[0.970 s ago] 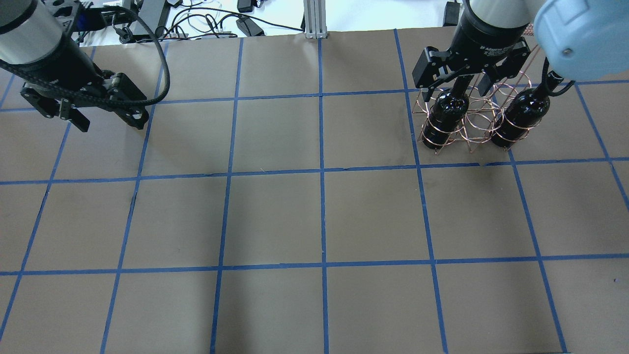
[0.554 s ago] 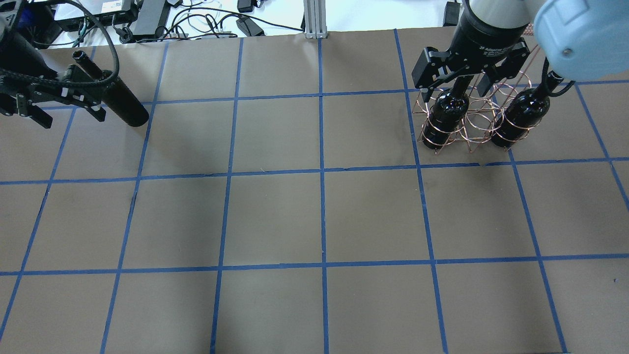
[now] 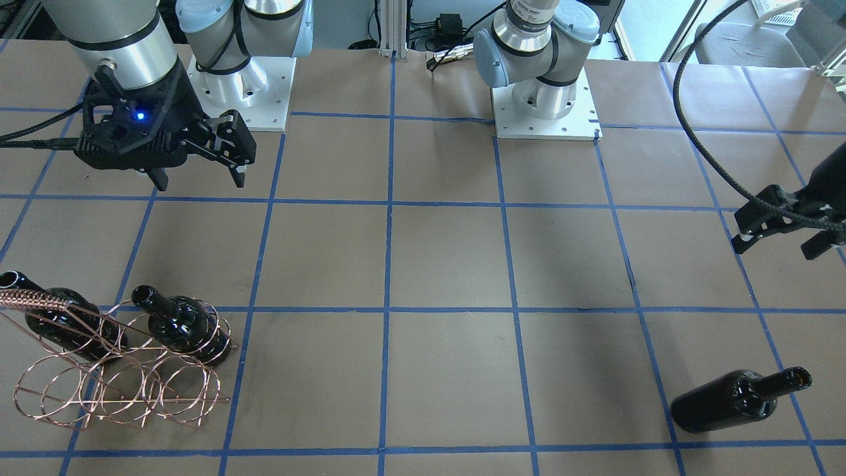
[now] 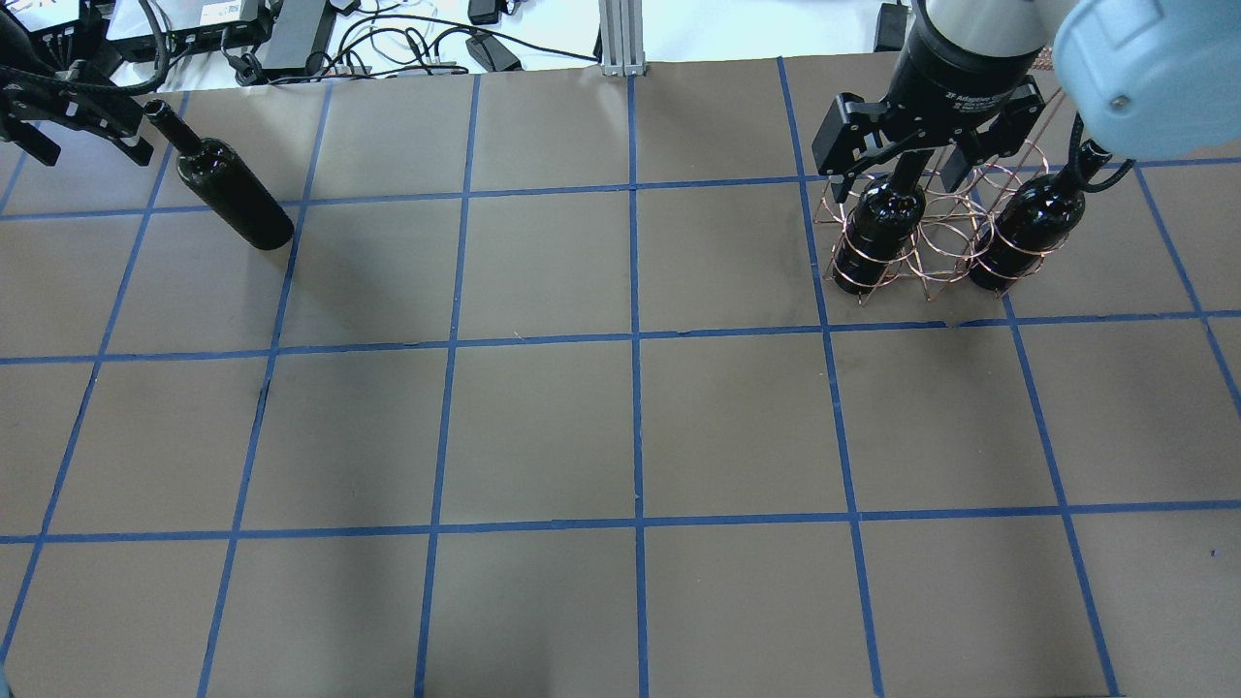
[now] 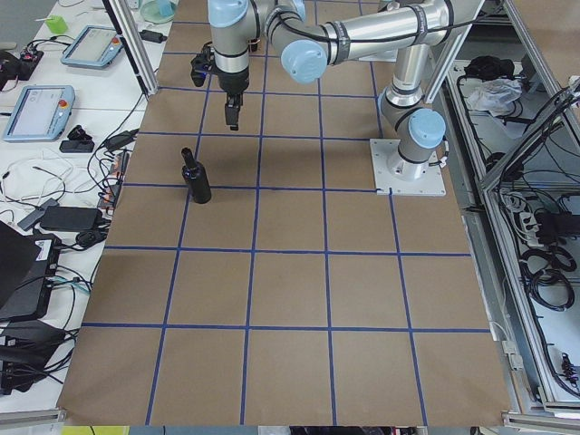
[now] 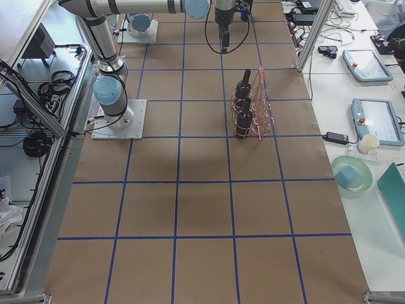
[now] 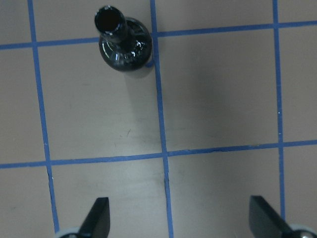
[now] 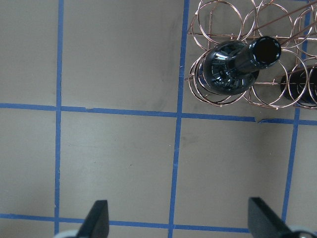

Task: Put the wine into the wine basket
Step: 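Close the left gripper around the neck of the dark wine bottle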

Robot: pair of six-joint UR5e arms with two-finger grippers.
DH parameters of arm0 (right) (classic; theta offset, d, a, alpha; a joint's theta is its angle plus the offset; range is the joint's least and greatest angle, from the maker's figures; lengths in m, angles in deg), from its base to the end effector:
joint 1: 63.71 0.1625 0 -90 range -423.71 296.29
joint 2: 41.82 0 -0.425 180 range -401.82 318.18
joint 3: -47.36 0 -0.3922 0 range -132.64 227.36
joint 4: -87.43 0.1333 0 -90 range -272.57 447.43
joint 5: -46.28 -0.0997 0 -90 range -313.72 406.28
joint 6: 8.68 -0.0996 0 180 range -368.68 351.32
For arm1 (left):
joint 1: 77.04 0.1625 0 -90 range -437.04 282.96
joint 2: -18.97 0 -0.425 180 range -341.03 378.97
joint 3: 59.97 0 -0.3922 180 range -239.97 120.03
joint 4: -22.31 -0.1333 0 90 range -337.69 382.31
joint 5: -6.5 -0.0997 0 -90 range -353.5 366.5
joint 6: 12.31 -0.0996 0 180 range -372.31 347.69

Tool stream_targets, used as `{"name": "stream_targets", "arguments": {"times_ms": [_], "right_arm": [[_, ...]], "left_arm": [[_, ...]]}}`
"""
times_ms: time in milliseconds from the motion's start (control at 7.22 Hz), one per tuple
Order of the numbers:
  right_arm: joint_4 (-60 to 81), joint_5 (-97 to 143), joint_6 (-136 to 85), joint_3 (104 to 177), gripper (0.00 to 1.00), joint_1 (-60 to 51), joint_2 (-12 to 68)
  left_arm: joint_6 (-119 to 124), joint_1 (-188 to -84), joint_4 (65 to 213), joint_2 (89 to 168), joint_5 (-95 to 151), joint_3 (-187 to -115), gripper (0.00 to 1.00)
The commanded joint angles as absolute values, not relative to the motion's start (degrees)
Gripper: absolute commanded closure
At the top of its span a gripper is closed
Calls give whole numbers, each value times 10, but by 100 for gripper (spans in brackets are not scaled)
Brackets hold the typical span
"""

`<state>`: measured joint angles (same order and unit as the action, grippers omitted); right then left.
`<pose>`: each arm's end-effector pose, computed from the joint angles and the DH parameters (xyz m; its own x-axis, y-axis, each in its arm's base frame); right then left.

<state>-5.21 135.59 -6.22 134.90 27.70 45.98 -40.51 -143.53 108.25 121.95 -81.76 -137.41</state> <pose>0.1471 -0.5097 0.4945 -0.9976 -0.0680 -0.0098 -0.0675 0.9964 -0.0511 0.1117 -0.5986 0.4807 -0.9966 0.0826 -0.0033 0.0826 0.9941 -0.0703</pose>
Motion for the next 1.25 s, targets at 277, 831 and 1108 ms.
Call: {"name": "stream_targets", "arguments": {"times_ms": [277,831,1108], "right_arm": [[-52,1355,-62,1350,0,277,460],[-52,1355,-63,1350,0,277,460],[-51,1355,-62,1351,0,277,460]], "left_arm": [[-411,-1430,1030,1325,-770,-1321,0],[-417,-1430,961,1378,-773,-1319,0],[-421,-1430,953,1388,-787,-1306,0]]}}
